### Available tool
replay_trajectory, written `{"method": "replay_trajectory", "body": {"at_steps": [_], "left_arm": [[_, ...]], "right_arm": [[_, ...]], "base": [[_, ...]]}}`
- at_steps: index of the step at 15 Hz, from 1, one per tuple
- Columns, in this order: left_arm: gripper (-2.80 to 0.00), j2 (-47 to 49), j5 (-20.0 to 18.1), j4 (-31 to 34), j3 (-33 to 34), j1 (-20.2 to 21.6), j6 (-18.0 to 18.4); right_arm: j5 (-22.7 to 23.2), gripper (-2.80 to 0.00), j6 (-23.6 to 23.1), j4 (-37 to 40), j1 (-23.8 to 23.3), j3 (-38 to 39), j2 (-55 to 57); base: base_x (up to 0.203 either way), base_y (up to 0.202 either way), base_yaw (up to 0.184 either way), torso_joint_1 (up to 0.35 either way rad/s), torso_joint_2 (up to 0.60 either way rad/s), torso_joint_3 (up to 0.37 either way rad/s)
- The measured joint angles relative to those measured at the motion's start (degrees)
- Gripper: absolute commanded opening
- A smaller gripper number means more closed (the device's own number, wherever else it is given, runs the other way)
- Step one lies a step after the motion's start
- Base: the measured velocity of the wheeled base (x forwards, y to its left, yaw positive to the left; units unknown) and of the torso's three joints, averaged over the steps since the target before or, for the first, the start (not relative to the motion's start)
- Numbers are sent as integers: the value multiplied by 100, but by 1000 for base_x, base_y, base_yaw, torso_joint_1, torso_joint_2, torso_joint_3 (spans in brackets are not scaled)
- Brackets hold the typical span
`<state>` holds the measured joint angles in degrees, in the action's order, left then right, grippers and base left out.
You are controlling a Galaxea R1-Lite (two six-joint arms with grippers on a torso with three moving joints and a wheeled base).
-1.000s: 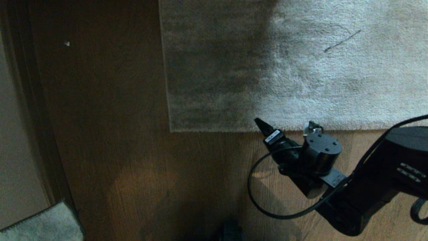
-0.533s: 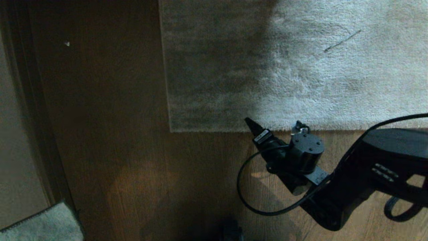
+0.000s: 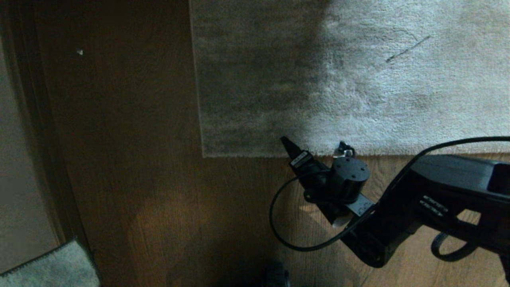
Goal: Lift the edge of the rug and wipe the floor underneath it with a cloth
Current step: Lift up the carpet
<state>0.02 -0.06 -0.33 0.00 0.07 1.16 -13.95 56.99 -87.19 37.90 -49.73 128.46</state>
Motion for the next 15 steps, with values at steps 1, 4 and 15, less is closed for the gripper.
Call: {"method": "replay_trajectory", "body": {"at_steps": [1,4,15], "left_arm": [[-280,0,4,1,0,0,-1],[-280,0,1,0,-2,0,0],[-280,0,1,0,0,0,-1]], "right_arm": [[-2,0,-11,-5,0,-56,19],[1,0,-200,-9,0,-171,67],[11,0,-482,0,-1,-305,-342]], "base": [[0,0,0,0,0,0],[0,0,0,0,0,0],[0,0,0,0,0,0]]}}
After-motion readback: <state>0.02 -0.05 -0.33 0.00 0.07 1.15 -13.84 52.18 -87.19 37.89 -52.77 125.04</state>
